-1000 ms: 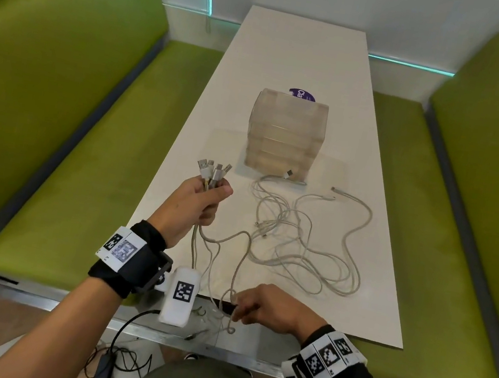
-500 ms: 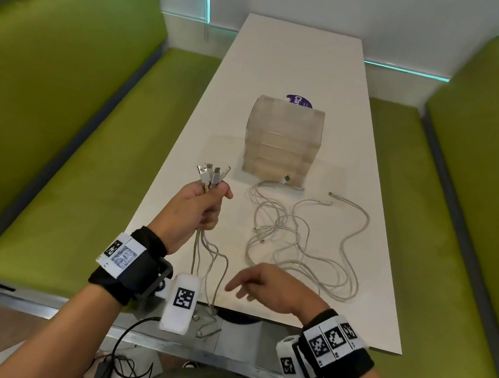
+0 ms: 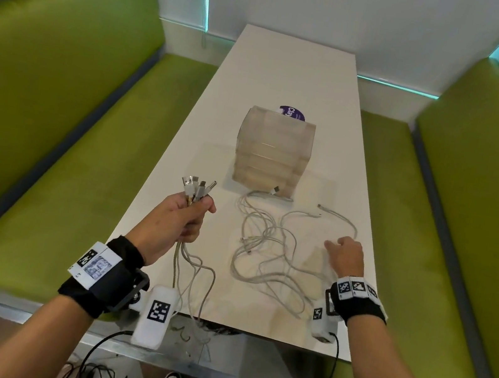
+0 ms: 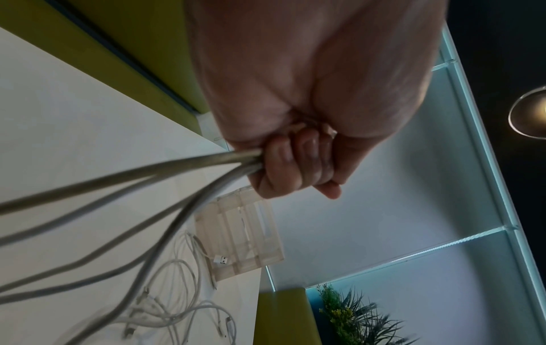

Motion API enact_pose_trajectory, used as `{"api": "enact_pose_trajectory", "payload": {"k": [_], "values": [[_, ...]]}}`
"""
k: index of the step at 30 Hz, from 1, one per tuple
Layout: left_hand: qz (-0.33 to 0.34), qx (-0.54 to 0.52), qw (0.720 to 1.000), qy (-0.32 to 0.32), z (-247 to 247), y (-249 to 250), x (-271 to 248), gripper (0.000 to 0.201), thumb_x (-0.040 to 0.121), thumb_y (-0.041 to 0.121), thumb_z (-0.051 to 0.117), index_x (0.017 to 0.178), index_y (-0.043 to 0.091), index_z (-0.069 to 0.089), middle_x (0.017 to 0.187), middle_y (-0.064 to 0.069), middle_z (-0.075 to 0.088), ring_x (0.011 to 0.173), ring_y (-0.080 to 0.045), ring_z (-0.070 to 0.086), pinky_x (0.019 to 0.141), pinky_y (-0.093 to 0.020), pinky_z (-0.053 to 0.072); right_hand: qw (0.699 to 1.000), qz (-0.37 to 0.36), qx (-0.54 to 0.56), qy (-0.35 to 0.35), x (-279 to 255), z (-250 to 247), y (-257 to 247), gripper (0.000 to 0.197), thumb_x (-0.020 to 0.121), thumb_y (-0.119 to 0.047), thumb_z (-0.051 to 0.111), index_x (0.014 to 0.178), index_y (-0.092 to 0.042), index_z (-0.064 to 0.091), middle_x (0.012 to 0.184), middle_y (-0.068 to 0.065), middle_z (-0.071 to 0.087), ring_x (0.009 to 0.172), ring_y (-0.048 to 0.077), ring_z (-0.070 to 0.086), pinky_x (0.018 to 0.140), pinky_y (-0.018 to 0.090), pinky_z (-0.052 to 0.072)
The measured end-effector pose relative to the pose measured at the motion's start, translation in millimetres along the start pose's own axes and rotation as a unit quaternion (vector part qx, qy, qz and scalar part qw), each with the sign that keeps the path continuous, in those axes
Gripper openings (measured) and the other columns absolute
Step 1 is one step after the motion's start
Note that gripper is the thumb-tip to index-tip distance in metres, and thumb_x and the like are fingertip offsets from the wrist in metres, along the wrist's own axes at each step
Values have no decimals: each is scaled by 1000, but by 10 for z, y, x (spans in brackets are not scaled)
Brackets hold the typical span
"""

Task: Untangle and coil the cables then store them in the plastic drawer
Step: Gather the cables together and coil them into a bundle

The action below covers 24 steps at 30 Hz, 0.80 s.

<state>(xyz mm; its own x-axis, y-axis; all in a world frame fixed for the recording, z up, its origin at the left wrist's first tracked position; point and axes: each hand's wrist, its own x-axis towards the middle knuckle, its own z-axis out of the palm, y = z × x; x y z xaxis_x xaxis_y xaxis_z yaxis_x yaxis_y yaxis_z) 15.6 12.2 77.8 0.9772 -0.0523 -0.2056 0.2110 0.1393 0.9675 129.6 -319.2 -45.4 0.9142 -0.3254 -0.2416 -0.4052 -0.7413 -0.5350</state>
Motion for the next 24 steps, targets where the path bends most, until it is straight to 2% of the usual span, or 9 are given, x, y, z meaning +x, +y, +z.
{"api": "enact_pose_trajectory", "payload": {"k": [2,5,8,11,13,14,18,21,24], "values": [[-2,5,1000,2,17,-1,9,21,100,16,42,83,9,52,54,9,24,45,-8,19,42,-18,21,1000,17,14,11,24,49,12,41,88,-20,65,121,1,51,124,24,51,108,39,55,87,40,45],[-4,10,1000,4,29,-4,20,20,100,16,43,84,9,53,55,8,24,46,-8,19,42,-18,22,996,68,62,22,52,98,-20,49,85,-8,69,123,2,40,122,27,53,110,42,55,85,41,45],[-6,11,1000,3,35,-5,30,19,99,17,45,84,9,53,56,7,24,46,-9,19,42,-18,23,996,81,-36,9,125,50,-109,45,89,-22,66,123,1,47,123,23,55,113,38,54,85,41,46],[-3,13,1000,-1,35,-2,37,18,97,20,51,84,8,53,55,7,24,46,-9,19,42,-18,23,992,-7,-118,39,262,11,-128,43,94,-21,56,133,-8,44,139,19,40,125,36,41,95,46,41],[-2,14,1000,-2,35,0,40,18,94,23,53,84,8,54,55,7,24,45,-9,20,42,-18,23,988,-73,-132,-9,377,10,-119,46,97,-16,47,143,-18,39,151,13,32,134,33,35,104,44,35],[-2,14,1000,-1,35,-1,39,18,95,23,53,85,8,54,55,7,24,45,-9,20,42,-18,23,986,-98,-133,-37,426,15,-116,46,99,-16,43,145,-21,38,151,12,35,133,32,38,104,43,35],[-5,18,1000,9,51,-7,44,18,96,22,53,85,8,54,57,6,23,47,-10,19,43,-20,21,972,-132,-193,-39,479,50,-143,39,97,-27,48,135,-24,50,123,15,57,112,34,52,88,41,45],[-12,15,1000,14,82,-7,65,19,99,19,46,85,9,54,56,7,25,46,-9,20,44,-19,22,972,-127,-196,-26,448,128,-131,24,92,-28,57,110,-13,62,107,16,59,97,33,55,78,39,49],[-9,11,1000,7,107,-20,92,20,100,19,45,86,8,53,57,7,26,47,-9,20,44,-19,22,980,-88,-176,-37,432,116,-122,25,94,-23,56,103,-1,60,105,19,60,93,34,58,73,37,48]]}}
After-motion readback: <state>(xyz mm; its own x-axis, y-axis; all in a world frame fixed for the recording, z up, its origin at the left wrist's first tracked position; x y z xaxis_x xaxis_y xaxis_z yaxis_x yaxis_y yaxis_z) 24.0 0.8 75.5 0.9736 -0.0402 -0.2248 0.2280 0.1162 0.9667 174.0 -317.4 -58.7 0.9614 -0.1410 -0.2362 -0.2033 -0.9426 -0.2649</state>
